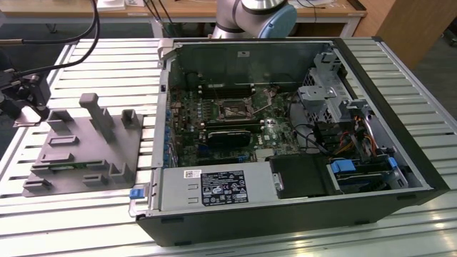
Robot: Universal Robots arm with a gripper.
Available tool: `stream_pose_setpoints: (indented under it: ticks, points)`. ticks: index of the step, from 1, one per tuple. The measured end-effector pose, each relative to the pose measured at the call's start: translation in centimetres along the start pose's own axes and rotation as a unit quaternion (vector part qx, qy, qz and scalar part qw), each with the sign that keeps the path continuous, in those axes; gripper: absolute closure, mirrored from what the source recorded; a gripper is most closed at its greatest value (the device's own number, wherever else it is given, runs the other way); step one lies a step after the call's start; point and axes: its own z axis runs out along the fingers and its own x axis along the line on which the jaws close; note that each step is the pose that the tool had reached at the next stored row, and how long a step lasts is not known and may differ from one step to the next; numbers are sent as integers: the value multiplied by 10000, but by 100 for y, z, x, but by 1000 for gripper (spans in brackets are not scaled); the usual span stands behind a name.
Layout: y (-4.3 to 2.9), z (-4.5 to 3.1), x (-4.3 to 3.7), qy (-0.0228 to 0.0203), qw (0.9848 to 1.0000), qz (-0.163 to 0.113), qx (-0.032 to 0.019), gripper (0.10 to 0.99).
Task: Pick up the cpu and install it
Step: 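Pick up the cpu and move it towards the insertion slot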
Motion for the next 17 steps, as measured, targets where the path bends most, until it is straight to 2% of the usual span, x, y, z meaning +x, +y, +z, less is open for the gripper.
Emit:
stream_pose_setpoints:
  ticks: [17]
  points:
    - [9,-113,1,1,10000,0,-12,545]
